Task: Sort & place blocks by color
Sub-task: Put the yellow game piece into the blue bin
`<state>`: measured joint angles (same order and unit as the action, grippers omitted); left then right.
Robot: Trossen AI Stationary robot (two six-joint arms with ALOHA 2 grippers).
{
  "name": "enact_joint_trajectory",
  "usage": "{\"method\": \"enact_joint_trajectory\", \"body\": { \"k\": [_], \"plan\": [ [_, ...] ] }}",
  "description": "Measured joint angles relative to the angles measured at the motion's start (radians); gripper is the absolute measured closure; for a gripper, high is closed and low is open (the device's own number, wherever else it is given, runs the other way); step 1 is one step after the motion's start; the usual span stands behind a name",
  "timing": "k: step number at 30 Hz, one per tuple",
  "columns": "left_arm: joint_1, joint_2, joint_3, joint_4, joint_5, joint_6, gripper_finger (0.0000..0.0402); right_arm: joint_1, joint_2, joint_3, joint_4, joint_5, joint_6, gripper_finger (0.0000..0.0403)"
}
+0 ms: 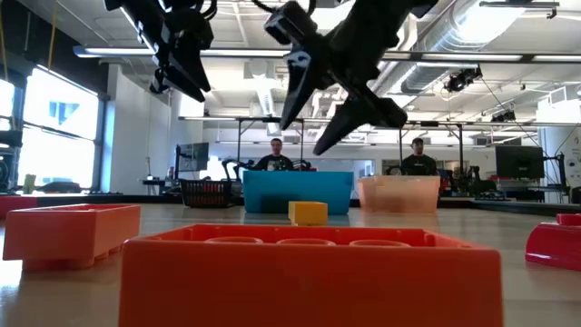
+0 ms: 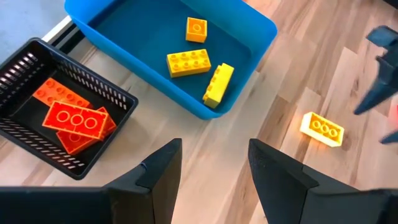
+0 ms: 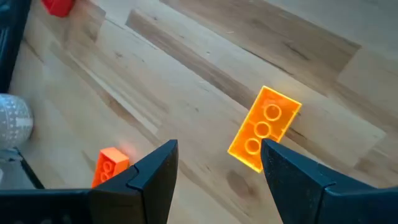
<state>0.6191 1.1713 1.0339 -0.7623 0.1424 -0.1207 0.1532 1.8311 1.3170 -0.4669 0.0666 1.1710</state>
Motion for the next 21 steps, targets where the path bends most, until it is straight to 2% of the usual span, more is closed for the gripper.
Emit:
{"method": "enact_joint_trajectory", "body": {
  "k": [21],
  "plan": [
    [-0.007, 0.001, 0.000, 0.003, -0.004, -0.010, 0.0227, -0.002, 0.157, 0.000, 0.005, -0.019, 0.090, 0.0188]
  ]
}}
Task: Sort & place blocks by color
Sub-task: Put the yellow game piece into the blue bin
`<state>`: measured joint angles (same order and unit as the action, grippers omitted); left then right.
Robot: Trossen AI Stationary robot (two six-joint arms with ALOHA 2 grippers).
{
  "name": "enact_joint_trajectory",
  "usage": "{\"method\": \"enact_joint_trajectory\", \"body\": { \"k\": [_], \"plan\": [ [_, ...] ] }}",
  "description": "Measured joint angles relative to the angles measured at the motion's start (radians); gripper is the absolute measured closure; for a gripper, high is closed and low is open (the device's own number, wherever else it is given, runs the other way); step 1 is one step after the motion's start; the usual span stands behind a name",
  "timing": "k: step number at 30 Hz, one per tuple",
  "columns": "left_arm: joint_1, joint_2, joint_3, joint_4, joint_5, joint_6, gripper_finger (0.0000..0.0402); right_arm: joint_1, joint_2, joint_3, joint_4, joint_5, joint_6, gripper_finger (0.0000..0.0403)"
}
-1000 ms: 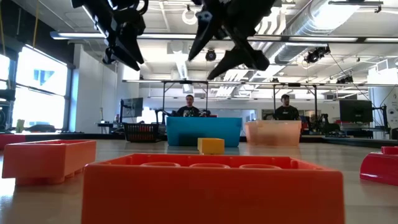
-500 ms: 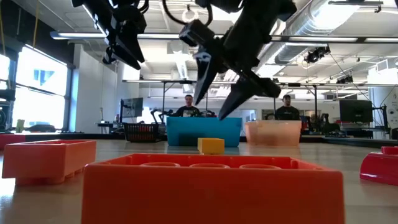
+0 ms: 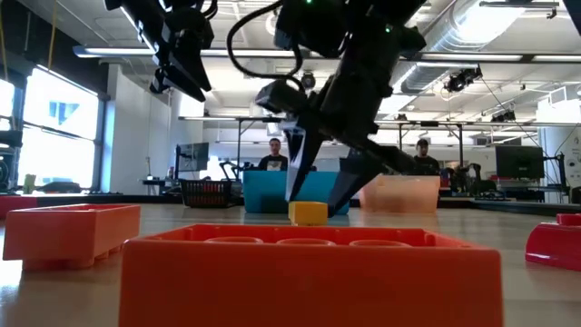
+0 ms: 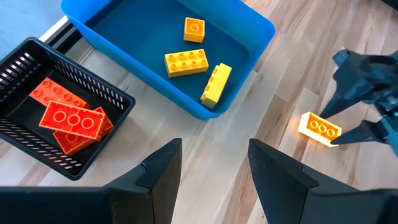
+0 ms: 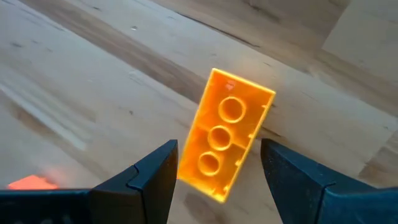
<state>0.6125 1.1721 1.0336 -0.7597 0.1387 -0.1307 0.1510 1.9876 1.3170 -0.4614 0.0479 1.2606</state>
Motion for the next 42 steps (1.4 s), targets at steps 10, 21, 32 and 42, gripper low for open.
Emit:
{"method": "enact_joint_trajectory", "body": {
  "k": [10, 21, 32, 42],
  "plan": [
    [0.000, 0.000, 0.000, 0.000, 0.000, -0.028, 0.0227, -0.001, 0.040, 0.002, 0.014, 0.000, 0.016, 0.0213],
    [0.000, 0.000, 0.000, 0.000, 0.000, -0.092, 0.0227, -0.065, 0.042, 0.003, 0.031, -0.091, -0.223, 0.0294],
    [-0.004, 0.000, 0.000, -0.065, 0.000, -0.289, 0.0227, -0.160, -0.035, -0.003, 0.077, -0.124, -0.501, 0.0294],
    [-0.064, 0.000, 0.000, -0.172, -0.079, -0.424, 0.0227, -0.290, -0.158, -0.002, 0.079, -0.129, -0.731, 0.0294]
  ]
}}
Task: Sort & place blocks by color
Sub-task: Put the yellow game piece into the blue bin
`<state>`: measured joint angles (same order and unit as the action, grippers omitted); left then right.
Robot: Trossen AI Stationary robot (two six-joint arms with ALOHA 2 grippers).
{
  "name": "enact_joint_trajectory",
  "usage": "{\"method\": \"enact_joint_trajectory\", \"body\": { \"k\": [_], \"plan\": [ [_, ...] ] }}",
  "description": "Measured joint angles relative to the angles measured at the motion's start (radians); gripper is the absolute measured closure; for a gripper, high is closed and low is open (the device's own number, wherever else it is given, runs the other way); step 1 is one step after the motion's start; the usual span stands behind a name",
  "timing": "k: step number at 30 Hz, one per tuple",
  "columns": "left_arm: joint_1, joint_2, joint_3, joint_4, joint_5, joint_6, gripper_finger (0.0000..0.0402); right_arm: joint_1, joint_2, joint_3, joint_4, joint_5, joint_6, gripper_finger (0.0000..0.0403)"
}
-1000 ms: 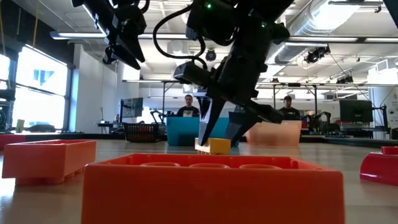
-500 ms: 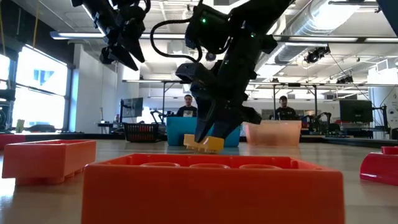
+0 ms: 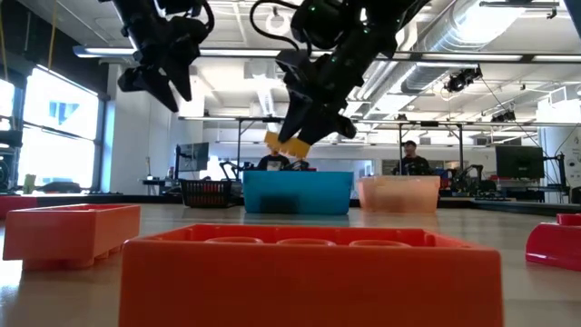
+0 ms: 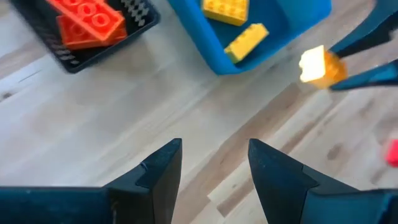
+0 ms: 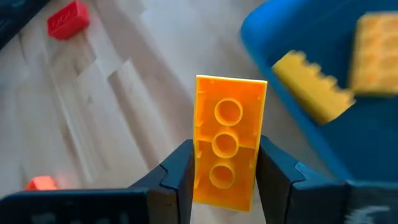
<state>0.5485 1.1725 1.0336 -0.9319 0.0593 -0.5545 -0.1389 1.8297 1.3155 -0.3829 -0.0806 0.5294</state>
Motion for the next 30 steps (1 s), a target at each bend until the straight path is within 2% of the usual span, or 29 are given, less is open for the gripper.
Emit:
{"method": "enact_joint_trajectory", "body": {
  "k": [12, 20, 30],
  "plan": [
    [-0.119, 0.000, 0.000, -0.133, -0.167, -0.199, 0.0227, -0.156, -0.010, 0.000, -0.001, 0.053, -0.226, 0.0290],
    [-0.214, 0.000, -0.050, -0.173, -0.176, -0.361, 0.0227, -0.224, 0.004, 0.002, -0.015, 0.074, -0.364, 0.0288],
    [-0.346, 0.000, -0.162, -0.175, -0.175, -0.590, 0.0227, -0.244, 0.036, 0.002, -0.005, 0.072, -0.471, 0.0287]
  ]
}}
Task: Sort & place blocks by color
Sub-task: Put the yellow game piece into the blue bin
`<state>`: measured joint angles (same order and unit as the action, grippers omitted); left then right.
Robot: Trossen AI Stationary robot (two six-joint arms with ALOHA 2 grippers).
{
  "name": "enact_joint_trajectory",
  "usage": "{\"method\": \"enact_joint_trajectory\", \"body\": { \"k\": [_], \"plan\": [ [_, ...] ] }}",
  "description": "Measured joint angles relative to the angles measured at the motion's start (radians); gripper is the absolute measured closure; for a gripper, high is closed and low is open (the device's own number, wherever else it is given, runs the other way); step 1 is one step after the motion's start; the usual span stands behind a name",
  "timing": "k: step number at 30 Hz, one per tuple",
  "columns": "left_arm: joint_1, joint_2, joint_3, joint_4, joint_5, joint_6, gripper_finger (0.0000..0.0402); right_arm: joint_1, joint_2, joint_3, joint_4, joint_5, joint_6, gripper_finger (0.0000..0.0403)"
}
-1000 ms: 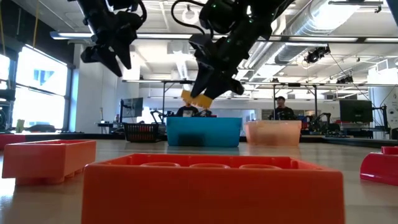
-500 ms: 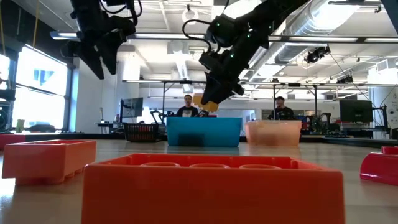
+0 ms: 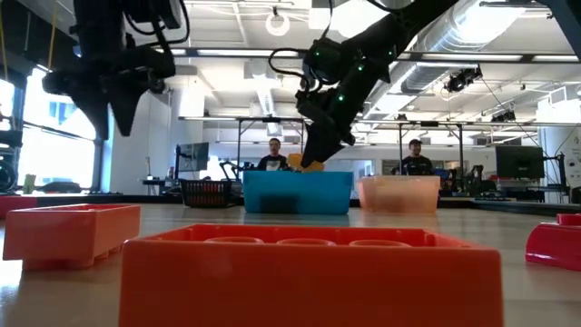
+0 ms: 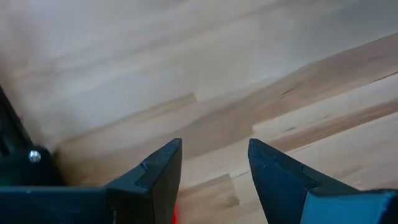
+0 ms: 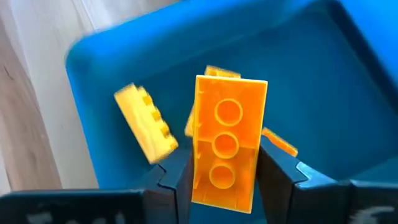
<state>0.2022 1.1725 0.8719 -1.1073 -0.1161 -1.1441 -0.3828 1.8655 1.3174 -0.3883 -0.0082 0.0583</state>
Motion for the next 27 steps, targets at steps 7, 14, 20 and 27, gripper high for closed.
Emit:
{"method": "enact_joint_trajectory", "body": {
  "k": [7, 14, 20, 27],
  "plan": [
    [-0.107, 0.000, -0.062, 0.001, 0.026, -0.154, 0.0227, 0.003, 0.001, 0.000, 0.011, 0.020, -0.061, 0.0266],
    [-0.216, 0.000, -0.110, -0.002, 0.037, -0.308, 0.0227, 0.003, 0.001, 0.000, 0.013, 0.022, -0.071, 0.0206],
    [-0.295, 0.000, -0.111, -0.019, 0.037, -0.414, 0.0227, 0.003, 0.001, 0.000, 0.013, 0.020, -0.071, 0.0176],
    [-0.376, 0.037, -0.111, -0.081, 0.034, -0.512, 0.0227, 0.004, 0.001, 0.000, 0.013, 0.011, -0.067, 0.0175]
  ]
}}
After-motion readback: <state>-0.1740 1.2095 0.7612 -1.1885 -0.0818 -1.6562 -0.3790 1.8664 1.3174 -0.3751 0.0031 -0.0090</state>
